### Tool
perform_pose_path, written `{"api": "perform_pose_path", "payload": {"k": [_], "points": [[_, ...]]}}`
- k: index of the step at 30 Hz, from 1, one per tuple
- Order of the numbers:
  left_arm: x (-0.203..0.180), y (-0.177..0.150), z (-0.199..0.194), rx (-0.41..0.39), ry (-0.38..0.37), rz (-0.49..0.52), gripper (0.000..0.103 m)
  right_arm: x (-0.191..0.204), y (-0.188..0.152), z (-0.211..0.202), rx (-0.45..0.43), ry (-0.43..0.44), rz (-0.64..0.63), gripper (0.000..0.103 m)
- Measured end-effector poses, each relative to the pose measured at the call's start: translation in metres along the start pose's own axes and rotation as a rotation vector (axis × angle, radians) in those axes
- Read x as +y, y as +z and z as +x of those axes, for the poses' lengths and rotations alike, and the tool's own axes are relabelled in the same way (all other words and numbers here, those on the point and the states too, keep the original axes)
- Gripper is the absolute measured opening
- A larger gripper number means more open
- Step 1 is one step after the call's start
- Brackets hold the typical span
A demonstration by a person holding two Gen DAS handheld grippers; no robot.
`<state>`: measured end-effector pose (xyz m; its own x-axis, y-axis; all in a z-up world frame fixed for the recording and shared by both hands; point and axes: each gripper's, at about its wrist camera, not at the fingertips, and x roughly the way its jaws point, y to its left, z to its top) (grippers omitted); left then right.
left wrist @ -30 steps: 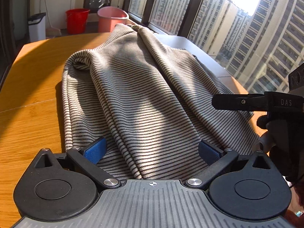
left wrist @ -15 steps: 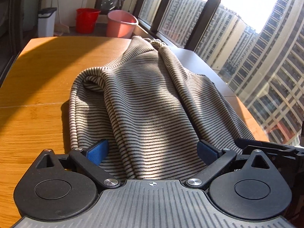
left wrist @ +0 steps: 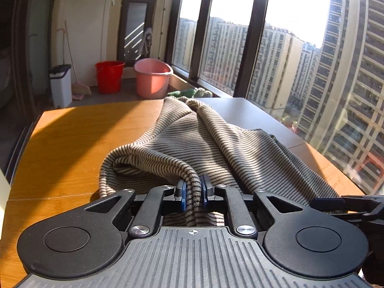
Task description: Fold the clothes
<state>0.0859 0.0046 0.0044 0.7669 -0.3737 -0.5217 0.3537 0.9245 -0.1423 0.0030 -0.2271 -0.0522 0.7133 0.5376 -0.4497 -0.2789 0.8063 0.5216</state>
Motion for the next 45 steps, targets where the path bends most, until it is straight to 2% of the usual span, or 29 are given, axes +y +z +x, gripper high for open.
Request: {"api": "perform_pose_path", "payload": {"k": [2, 5, 7, 10, 13, 15, 16, 18, 19, 20, 23, 27, 28, 30, 31, 33, 35, 36, 39, 42, 45], "points": [[0.007, 0.017, -0.004, -0.051, 0.005, -0.024, 0.012, 0.001, -0.001, 0.000, -0.003, -0.003, -0.014, 0.103], [0.039, 0.046, -0.017, -0.156, 0.122, -0.100, 0.012, 0.003, -0.001, 0.000, -0.002, -0.009, -0.033, 0.103], [0.066, 0.061, -0.019, -0.189, 0.195, -0.162, 0.012, 0.004, -0.001, 0.000, -0.001, -0.014, -0.043, 0.103], [0.102, 0.066, -0.008, -0.153, 0.235, -0.243, 0.012, 0.005, -0.001, 0.001, 0.002, -0.022, -0.059, 0.103], [0.127, 0.055, 0.005, -0.077, 0.226, -0.311, 0.012, 0.013, 0.001, 0.005, 0.025, -0.056, -0.101, 0.103], [0.133, 0.047, 0.012, -0.060, 0.231, -0.319, 0.013, 0.020, 0.002, 0.010, 0.053, -0.092, -0.148, 0.103], [0.136, 0.044, 0.013, -0.050, 0.224, -0.343, 0.018, 0.024, 0.003, 0.013, 0.070, -0.111, -0.178, 0.103], [0.143, 0.039, 0.015, -0.031, 0.209, -0.392, 0.043, 0.035, 0.002, 0.020, 0.108, -0.154, -0.270, 0.103], [0.146, 0.037, 0.011, -0.032, 0.200, -0.418, 0.060, 0.040, 0.000, 0.023, 0.123, -0.175, -0.322, 0.103], [0.148, 0.036, 0.006, -0.037, 0.194, -0.435, 0.069, 0.045, -0.002, 0.027, 0.136, -0.198, -0.375, 0.103], [0.150, 0.035, -0.014, -0.058, 0.204, -0.442, 0.082, 0.053, 0.003, 0.034, 0.142, -0.234, -0.438, 0.103], [0.137, 0.039, -0.052, -0.145, 0.181, -0.425, 0.090, 0.065, 0.033, 0.040, 0.073, -0.248, -0.494, 0.103], [0.131, 0.039, -0.057, -0.169, 0.156, -0.422, 0.095, 0.068, 0.042, 0.042, 0.047, -0.256, -0.515, 0.103], [0.113, 0.038, -0.061, -0.201, 0.084, -0.409, 0.096, 0.073, 0.063, 0.053, -0.005, -0.276, -0.556, 0.103], [0.104, 0.037, -0.056, -0.192, 0.042, -0.403, 0.097, 0.072, 0.072, 0.062, -0.008, -0.275, -0.555, 0.100], [0.086, 0.031, -0.037, -0.151, -0.033, -0.386, 0.097, 0.069, 0.091, 0.082, 0.006, -0.269, -0.536, 0.078], [0.067, 0.023, -0.007, -0.083, -0.054, -0.339, 0.098, 0.065, 0.106, 0.106, 0.025, -0.282, -0.510, 0.066], [0.058, 0.018, 0.008, -0.050, -0.065, -0.315, 0.098, 0.062, 0.113, 0.119, 0.035, -0.291, -0.496, 0.063], [0.051, 0.007, 0.044, 0.037, -0.052, -0.314, 0.098, 0.056, 0.124, 0.152, 0.048, -0.324, -0.506, 0.063], [0.048, -0.005, 0.053, 0.039, -0.036, -0.302, 0.100, 0.050, 0.124, 0.181, 0.100, -0.355, -0.543, 0.066], [0.049, -0.006, 0.053, 0.038, -0.055, -0.302, 0.103, 0.044, 0.120, 0.205, 0.158, -0.395, -0.591, 0.069]]}}
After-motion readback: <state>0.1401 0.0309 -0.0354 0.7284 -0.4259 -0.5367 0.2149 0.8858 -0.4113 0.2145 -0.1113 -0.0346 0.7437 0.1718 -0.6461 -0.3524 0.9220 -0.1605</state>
